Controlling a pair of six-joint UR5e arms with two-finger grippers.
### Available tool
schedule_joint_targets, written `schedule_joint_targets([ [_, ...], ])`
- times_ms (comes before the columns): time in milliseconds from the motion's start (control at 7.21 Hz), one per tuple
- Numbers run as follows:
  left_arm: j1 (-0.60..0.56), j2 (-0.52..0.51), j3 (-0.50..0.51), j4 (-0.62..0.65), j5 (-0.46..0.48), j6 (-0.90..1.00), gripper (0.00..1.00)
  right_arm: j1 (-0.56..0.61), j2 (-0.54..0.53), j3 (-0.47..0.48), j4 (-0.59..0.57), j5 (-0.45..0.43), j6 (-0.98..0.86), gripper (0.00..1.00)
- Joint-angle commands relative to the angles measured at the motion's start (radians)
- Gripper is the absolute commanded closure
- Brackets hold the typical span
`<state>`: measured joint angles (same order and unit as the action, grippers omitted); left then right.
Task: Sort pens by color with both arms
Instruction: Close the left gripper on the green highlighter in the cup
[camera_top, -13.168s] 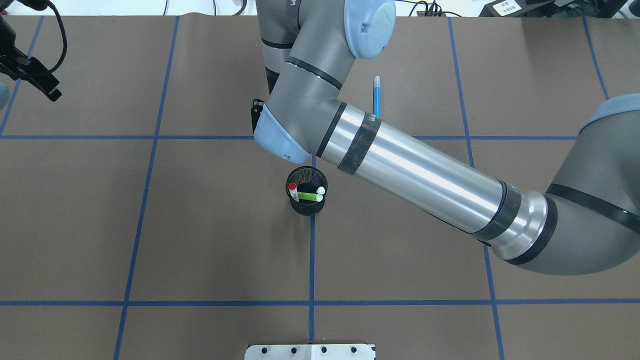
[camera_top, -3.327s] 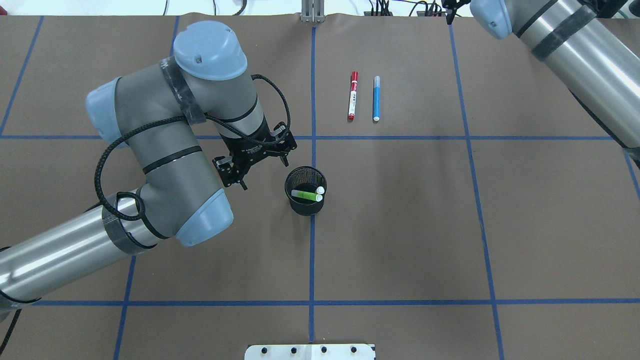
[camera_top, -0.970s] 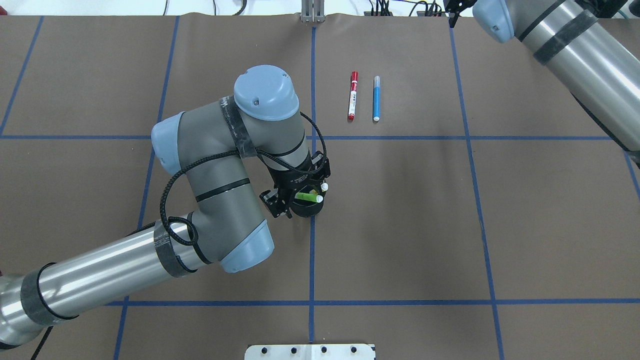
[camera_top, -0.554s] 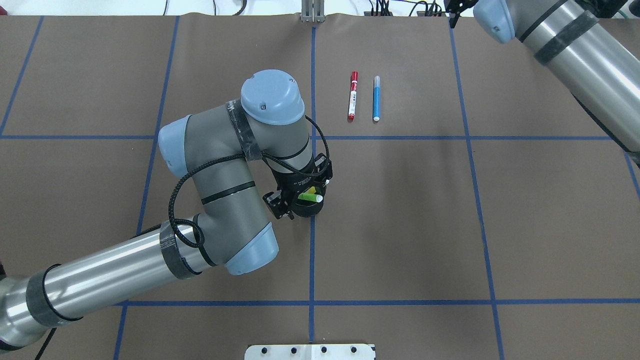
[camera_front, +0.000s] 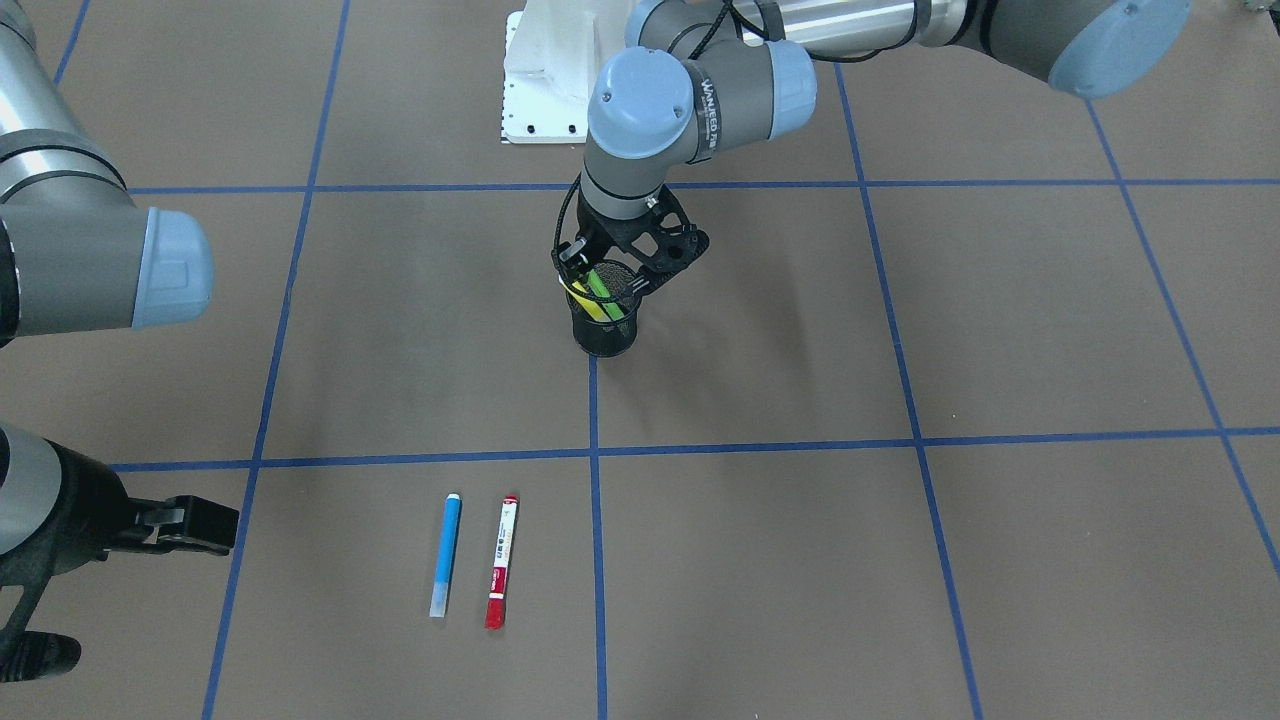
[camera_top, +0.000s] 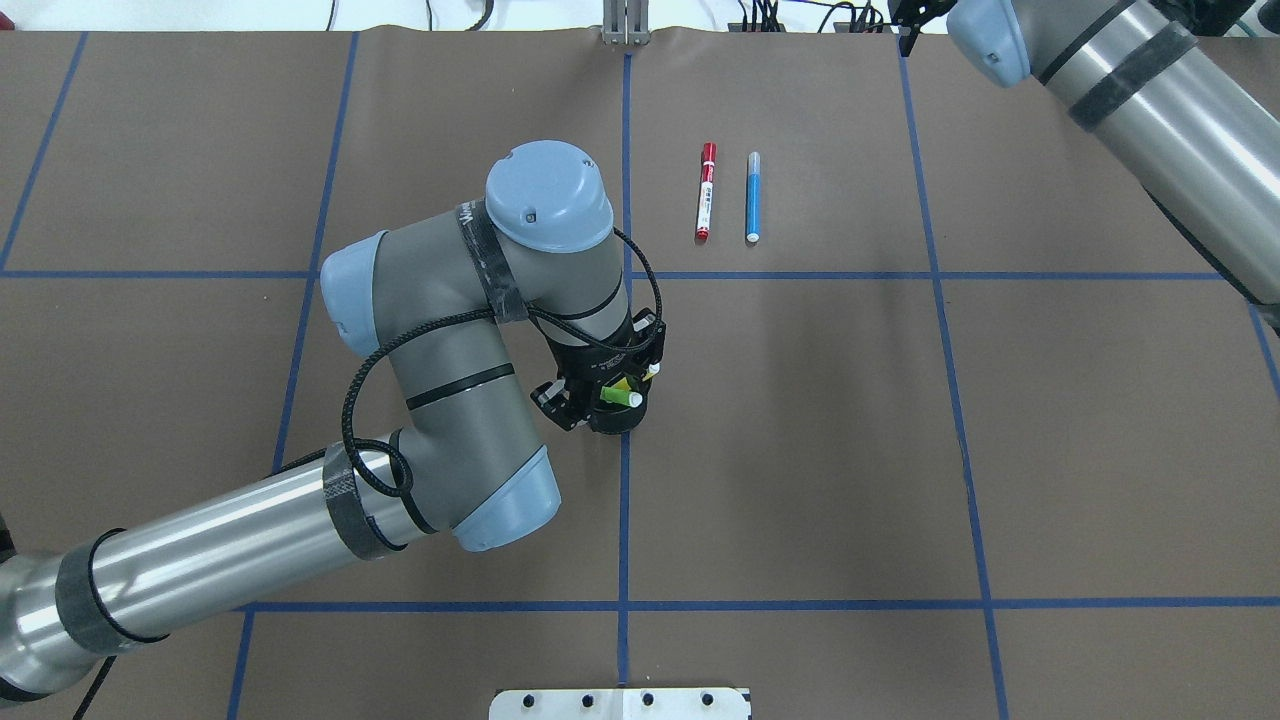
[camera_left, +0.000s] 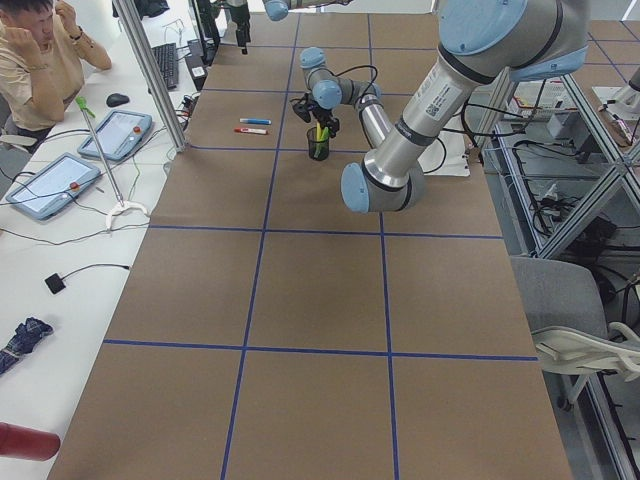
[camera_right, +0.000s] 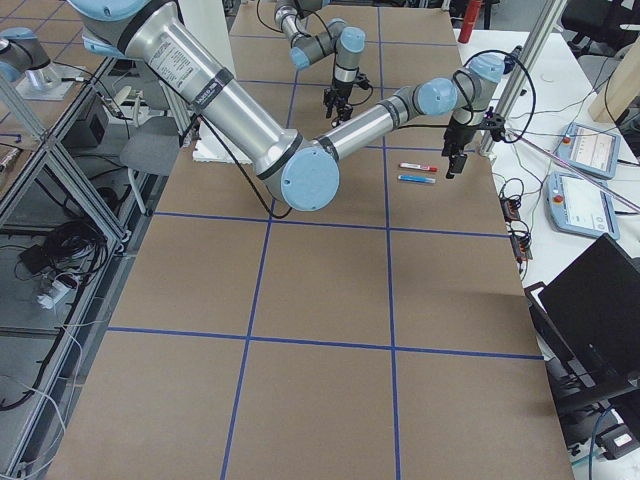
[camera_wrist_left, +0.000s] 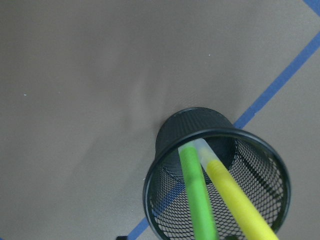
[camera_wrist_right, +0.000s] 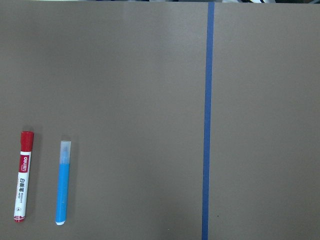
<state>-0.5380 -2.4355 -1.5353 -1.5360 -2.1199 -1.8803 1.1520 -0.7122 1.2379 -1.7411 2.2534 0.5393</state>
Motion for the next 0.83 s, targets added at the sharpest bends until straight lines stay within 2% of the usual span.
schedule_joint_targets([
  [0,0.007,-0.002,0.000,-0.016,0.008,0.004,0.53,0.000,0.000,0.000,0.000,0.000,0.001,0.00],
  [693,0.007,-0.004,-0.005,-0.016,0.008,0.006,0.67,0.000,0.000,0.000,0.000,0.000,-0.001,0.00],
])
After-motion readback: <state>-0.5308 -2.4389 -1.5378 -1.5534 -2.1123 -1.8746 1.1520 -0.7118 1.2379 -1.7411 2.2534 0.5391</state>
